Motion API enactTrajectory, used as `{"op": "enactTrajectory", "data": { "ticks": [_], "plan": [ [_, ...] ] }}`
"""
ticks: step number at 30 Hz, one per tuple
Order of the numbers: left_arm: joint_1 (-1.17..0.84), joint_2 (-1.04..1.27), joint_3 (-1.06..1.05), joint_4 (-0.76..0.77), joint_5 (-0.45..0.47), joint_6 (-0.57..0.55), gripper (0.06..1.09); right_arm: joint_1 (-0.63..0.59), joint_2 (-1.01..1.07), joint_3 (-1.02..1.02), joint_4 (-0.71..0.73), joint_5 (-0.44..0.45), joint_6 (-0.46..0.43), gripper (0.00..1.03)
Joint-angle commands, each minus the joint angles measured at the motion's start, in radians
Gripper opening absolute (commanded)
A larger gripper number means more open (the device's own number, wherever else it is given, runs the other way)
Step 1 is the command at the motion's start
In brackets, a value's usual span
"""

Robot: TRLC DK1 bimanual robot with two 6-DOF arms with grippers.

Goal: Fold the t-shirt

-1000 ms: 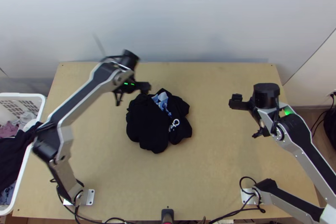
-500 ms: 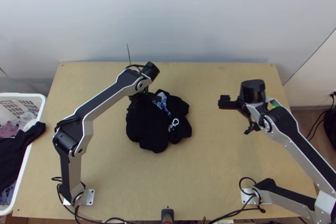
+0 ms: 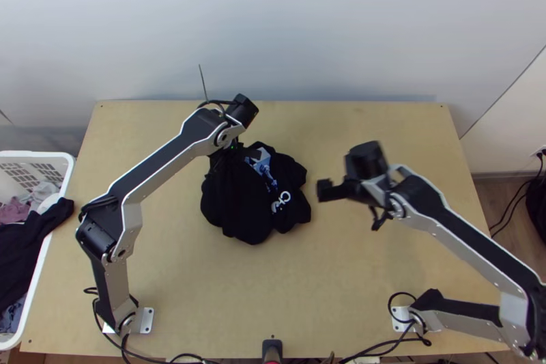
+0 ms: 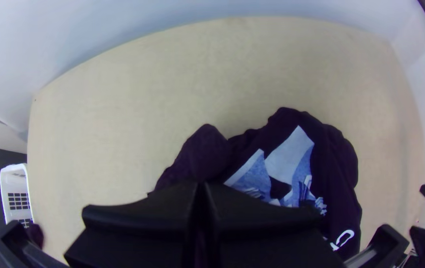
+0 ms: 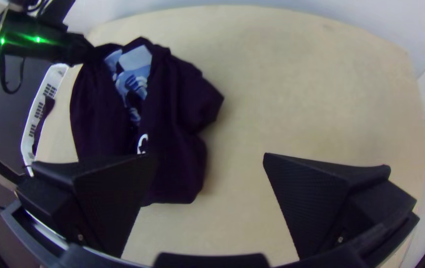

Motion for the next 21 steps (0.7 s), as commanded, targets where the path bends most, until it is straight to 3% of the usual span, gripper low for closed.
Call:
{"op": "enactTrajectory", "data": {
  "ticks": [1,9,12,17,21],
  "plan": [
    [-0.003,-0.033,0.021,-0.012,-0.020,-0.003,0.10,0.132,0.129,0.026,0.001,-0.088,0.039,0.98],
    [-0.003,-0.068,0.024,-0.020,-0.022,-0.003,0.10,0.177,0.273,0.088,0.022,-0.120,0.053,0.93],
    [-0.001,-0.076,0.025,-0.020,-0.023,-0.003,0.10,0.174,0.313,0.089,0.050,-0.122,0.053,0.82],
    [-0.004,-0.088,0.031,-0.020,-0.022,-0.003,0.10,0.155,0.376,0.088,0.064,-0.120,0.040,0.78],
    [-0.001,-0.099,0.033,-0.026,-0.022,0.000,0.10,0.143,0.414,0.098,0.096,-0.119,0.011,0.29]
  ]
}}
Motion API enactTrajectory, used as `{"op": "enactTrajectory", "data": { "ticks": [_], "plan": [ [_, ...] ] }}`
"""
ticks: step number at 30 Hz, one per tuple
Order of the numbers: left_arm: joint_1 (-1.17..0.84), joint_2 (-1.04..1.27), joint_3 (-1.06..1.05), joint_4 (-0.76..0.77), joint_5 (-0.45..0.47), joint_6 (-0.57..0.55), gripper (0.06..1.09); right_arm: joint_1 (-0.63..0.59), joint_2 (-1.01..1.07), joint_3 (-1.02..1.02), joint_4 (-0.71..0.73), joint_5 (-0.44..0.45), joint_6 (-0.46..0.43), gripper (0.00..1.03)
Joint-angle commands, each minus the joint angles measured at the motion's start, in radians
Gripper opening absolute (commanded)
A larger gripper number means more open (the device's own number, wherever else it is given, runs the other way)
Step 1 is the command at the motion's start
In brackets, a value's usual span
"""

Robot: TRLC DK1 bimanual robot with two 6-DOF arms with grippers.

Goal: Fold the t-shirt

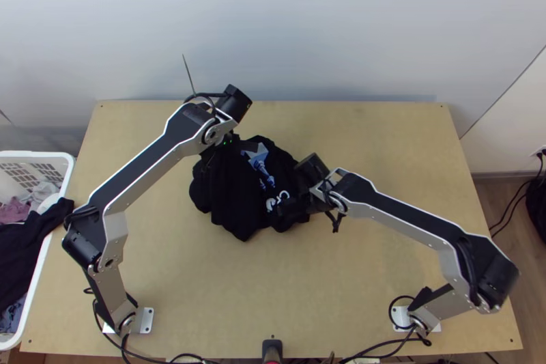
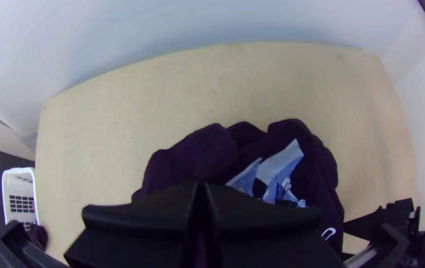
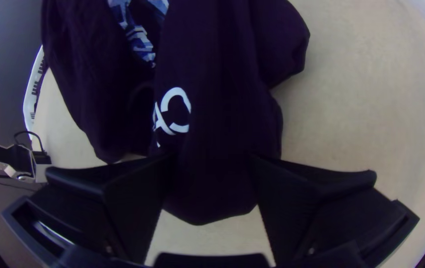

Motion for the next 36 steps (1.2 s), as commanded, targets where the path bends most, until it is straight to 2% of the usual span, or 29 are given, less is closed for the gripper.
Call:
{"op": "enactTrajectory", "data": {
  "ticks": [1,4,8,13,20,30,36],
  "plan": [
    [0.005,-0.024,0.004,-0.006,-0.001,0.003,0.10,-0.012,0.083,0.025,0.035,-0.001,-0.044,0.14],
    [0.012,-0.040,0.004,-0.017,-0.001,0.005,0.10,-0.036,0.071,0.033,0.032,0.002,-0.044,0.04],
    [0.031,-0.066,0.004,-0.037,0.001,0.006,0.10,-0.078,0.012,0.053,0.009,0.054,-0.047,0.03],
    [0.080,-0.113,0.001,-0.082,0.044,0.034,0.10,-0.177,-0.067,0.136,-0.063,0.062,-0.044,0.03],
    [0.186,-0.210,-0.040,-0.143,0.170,0.114,0.10,-0.291,-0.110,0.249,-0.144,0.062,-0.043,0.03],
    [0.321,-0.331,-0.046,-0.244,0.348,0.171,0.10,-0.372,-0.149,0.364,-0.238,0.062,-0.038,0.03],
    [0.377,-0.428,-0.051,-0.316,0.550,0.230,0.10,-0.408,-0.175,0.445,-0.290,0.062,-0.037,0.03]
  ]
}}
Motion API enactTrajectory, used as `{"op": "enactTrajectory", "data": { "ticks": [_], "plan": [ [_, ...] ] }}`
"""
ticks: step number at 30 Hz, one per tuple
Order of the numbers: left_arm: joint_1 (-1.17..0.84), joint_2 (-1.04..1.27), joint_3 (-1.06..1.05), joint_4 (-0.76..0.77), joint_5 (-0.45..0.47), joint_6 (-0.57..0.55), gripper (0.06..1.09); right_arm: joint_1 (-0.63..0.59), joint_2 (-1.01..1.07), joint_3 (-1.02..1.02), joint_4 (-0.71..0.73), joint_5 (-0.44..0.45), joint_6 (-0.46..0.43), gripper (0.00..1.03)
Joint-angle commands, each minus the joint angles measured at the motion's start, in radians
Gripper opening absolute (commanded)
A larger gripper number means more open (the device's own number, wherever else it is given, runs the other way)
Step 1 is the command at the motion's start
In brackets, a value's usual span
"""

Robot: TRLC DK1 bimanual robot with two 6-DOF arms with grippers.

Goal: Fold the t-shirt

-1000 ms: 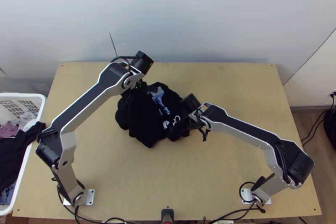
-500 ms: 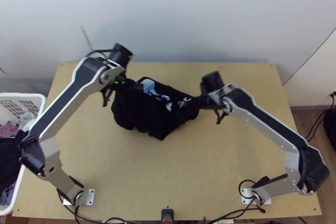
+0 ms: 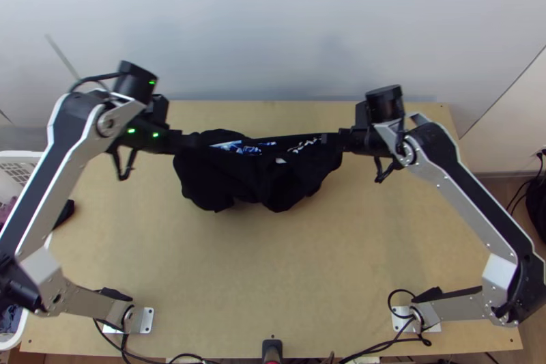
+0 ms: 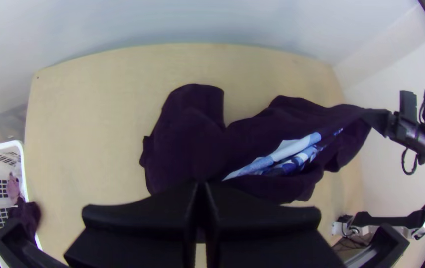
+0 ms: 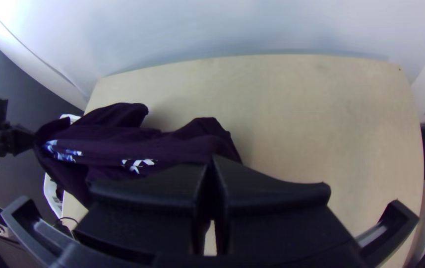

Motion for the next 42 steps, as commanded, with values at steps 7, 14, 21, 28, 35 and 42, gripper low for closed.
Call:
{"op": "enactTrajectory", "data": {
  "ticks": [7,14,21,28,35,42],
  "plan": [
    [0.073,-0.225,-0.027,-0.064,0.285,0.063,0.29,-0.092,-0.066,0.113,-0.097,0.012,0.004,0.03],
    [0.021,-0.311,-0.118,-0.066,0.377,0.035,0.71,-0.151,-0.080,0.064,-0.097,0.011,-0.007,0.03],
    [0.007,-0.290,-0.161,-0.053,0.377,0.012,0.99,-0.154,-0.090,-0.037,-0.087,0.006,-0.018,0.03],
    [0.108,-0.181,-0.202,0.062,0.343,-0.024,1.03,-0.220,-0.100,-0.103,-0.078,-0.003,-0.045,0.33],
    [0.127,-0.037,-0.204,0.264,0.205,-0.069,1.03,-0.276,-0.130,-0.109,-0.075,-0.004,-0.031,0.99],
    [0.096,0.149,-0.104,0.315,0.141,-0.095,1.03,-0.245,-0.142,-0.058,-0.074,-0.038,-0.010,0.99]
  ]
}}
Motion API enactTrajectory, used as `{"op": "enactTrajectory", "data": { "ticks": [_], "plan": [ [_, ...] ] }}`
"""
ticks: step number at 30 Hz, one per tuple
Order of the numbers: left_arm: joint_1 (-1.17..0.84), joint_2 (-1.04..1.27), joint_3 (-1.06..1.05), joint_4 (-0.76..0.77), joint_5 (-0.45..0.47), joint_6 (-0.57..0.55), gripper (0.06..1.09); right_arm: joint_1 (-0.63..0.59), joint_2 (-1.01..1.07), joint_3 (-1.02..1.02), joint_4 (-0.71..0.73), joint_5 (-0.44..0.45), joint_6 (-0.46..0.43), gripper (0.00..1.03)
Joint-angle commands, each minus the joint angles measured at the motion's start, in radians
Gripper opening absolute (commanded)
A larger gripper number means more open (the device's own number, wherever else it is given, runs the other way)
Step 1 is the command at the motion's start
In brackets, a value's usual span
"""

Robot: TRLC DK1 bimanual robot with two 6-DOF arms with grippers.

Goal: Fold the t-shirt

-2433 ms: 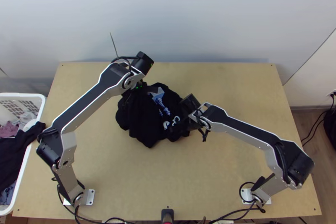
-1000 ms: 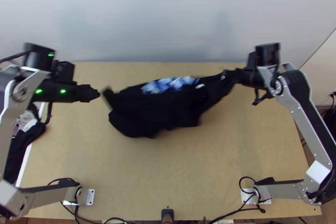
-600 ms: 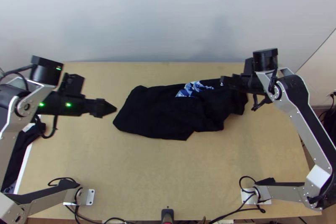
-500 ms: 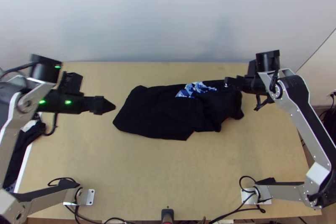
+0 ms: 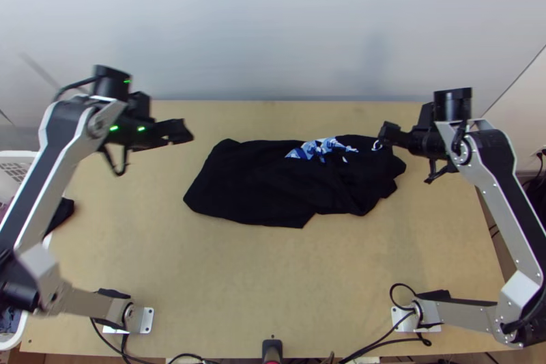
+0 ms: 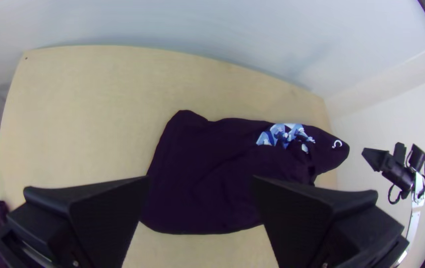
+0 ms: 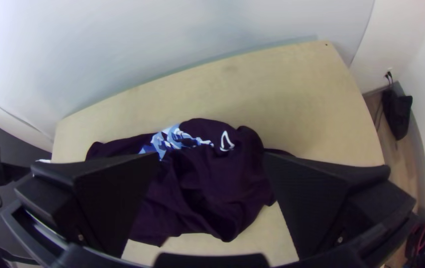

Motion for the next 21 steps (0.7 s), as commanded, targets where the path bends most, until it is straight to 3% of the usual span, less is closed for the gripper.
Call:
{"op": "enactTrajectory", "data": {
  "ticks": [1,7,21],
  "plan": [
    [-0.018,0.173,0.070,0.082,-0.069,-0.026,1.03,0.036,-0.011,0.033,-0.008,-0.040,0.020,0.99],
    [-0.070,0.299,0.130,0.136,-0.109,-0.033,1.02,0.163,0.023,0.023,-0.008,-0.055,0.038,0.98],
    [-0.132,0.561,0.275,0.178,-0.118,-0.029,1.01,0.207,0.141,0.037,-0.006,-0.077,0.037,0.98]
  ]
}}
